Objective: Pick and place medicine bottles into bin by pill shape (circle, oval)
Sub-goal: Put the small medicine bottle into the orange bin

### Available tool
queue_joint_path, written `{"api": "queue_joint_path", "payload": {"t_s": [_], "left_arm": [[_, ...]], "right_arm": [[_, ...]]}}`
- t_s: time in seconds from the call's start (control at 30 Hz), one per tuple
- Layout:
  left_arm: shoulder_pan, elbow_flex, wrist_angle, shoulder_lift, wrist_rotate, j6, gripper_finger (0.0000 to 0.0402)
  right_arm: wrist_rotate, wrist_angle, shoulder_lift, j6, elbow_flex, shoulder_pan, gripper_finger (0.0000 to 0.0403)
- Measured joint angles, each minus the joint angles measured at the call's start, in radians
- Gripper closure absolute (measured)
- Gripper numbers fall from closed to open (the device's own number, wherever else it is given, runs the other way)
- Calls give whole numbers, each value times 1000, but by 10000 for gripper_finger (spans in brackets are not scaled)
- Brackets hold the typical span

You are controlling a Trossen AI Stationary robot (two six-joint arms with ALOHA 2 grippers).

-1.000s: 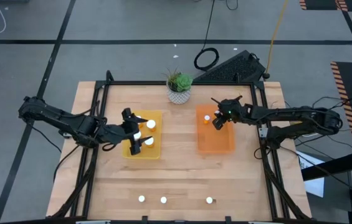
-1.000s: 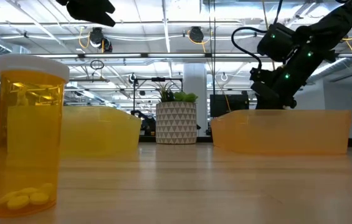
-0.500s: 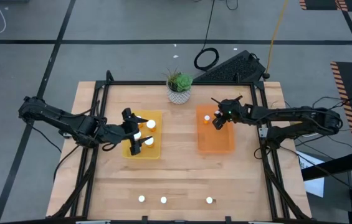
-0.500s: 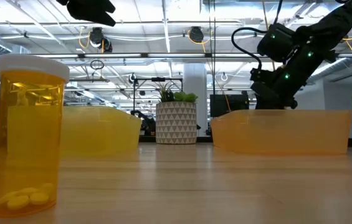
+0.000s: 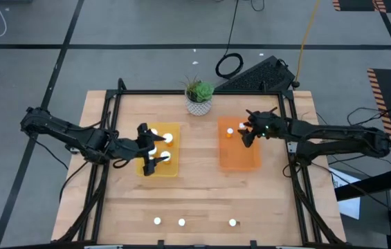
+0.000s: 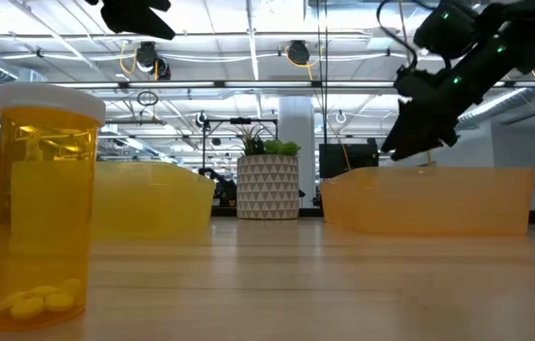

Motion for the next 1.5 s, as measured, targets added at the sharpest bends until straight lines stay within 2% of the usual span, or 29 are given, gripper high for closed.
{"api": "queue_joint_path", "payload": {"t_s": [0.07,0.33,0.57,0.9,1.23,1.5], "left_arm": [[-15,0,1,3,37,-33,66],[-134,6,13,112,48,-93,67],[-318,5,12,208,25,-257,67],[-562,5,-19,396,-46,-516,67],[-678,5,-16,529,-54,-690,67],[-721,5,60,648,-99,-795,67]], "right_arm": [[4,-24,-39,13,0,50,184],[6,-36,-155,47,1,215,183],[8,-37,-214,59,2,261,183],[8,30,-219,110,2,330,183],[35,77,-219,127,2,393,183],[51,216,-212,96,2,459,183]]}}
